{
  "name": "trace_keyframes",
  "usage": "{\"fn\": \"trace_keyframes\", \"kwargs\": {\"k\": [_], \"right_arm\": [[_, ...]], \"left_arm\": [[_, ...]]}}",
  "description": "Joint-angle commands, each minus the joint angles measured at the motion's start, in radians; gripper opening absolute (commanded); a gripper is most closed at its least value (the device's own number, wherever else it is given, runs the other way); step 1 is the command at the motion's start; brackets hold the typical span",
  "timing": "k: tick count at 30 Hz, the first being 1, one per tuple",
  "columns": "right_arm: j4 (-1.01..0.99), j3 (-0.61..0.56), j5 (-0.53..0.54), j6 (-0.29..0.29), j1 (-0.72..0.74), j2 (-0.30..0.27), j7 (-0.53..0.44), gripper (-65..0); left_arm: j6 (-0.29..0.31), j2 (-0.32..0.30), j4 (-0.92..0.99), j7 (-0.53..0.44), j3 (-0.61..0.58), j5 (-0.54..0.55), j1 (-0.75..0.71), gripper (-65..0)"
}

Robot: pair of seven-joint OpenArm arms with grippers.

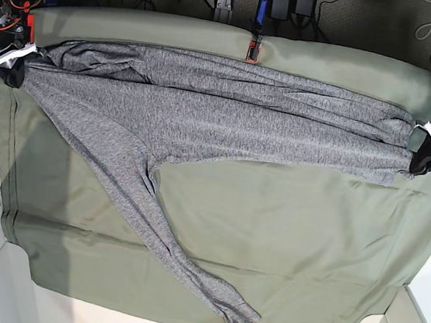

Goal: Fold the T-shirt properly
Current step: 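Pull the side edge with the left gripper away from the right gripper, then grasp the sleeve near the right gripper with the right gripper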

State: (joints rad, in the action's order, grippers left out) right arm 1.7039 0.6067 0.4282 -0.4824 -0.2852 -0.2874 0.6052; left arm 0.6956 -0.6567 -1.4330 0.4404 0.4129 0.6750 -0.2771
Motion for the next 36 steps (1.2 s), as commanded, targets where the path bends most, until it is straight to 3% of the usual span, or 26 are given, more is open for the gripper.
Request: {"fn": "trace_keyframes", "kwargs": {"k": [1, 2, 3, 6, 8, 14, 18, 23, 29, 34, 36], "right_arm": [[0.017, 0.01, 0.014, 0.005, 0.005, -0.016, -0.025, -65.0], [0.017, 0.01, 0.022, 0.005, 0.008, -0.016, -0.025, -65.0], [0.017, 0.01, 0.027, 0.005, 0.008, -0.017, -0.026, -57.9], [0.017, 0.01, 0.052, 0.008, 0.011, -0.017, -0.033, -39.1], [0.017, 0.01, 0.068, 0.007, 0.017, -0.017, -0.056, -35.7], [0.018, 0.01, 0.161, 0.006, 0.119, -0.014, -0.063, -35.7], [0.014, -0.026, 0.155, 0.006, 0.226, -0.003, -0.063, -35.7], [-0.058, -0.192, 0.027, 0.021, 0.35, 0.025, -0.064, -35.5], [-0.329, -0.413, -0.192, 0.122, 0.508, 0.075, -0.153, -35.4], [-0.511, -0.505, -0.267, 0.165, 0.589, 0.103, -0.172, -35.4], [-0.547, -0.525, -0.293, 0.165, 0.595, 0.114, -0.191, -31.2]], "left_arm": [[0.003, -0.023, -0.014, -0.019, 0.012, 0.017, 0.008, -65.0], [0.003, -0.022, -0.014, -0.019, 0.012, 0.017, 0.008, -65.0], [0.003, -0.022, -0.014, -0.019, 0.012, 0.018, 0.008, -60.8], [0.003, -0.022, -0.014, -0.017, 0.012, 0.017, 0.008, -41.5], [0.003, -0.023, -0.014, -0.008, 0.012, 0.018, 0.008, -33.5], [0.003, -0.023, -0.014, 0.101, 0.012, 0.093, 0.008, -33.0], [0.003, -0.023, -0.014, 0.119, 0.012, 0.122, 0.008, -33.0], [0.003, -0.022, -0.036, 0.145, 0.012, 0.122, 0.008, -33.0], [0.003, -0.023, -0.092, 0.148, 0.012, 0.122, 0.008, -33.0], [0.003, -0.023, -0.093, 0.148, 0.012, 0.122, 0.008, -33.0], [0.003, -0.022, -0.093, 0.148, 0.012, 0.124, 0.008, -33.0]]}}
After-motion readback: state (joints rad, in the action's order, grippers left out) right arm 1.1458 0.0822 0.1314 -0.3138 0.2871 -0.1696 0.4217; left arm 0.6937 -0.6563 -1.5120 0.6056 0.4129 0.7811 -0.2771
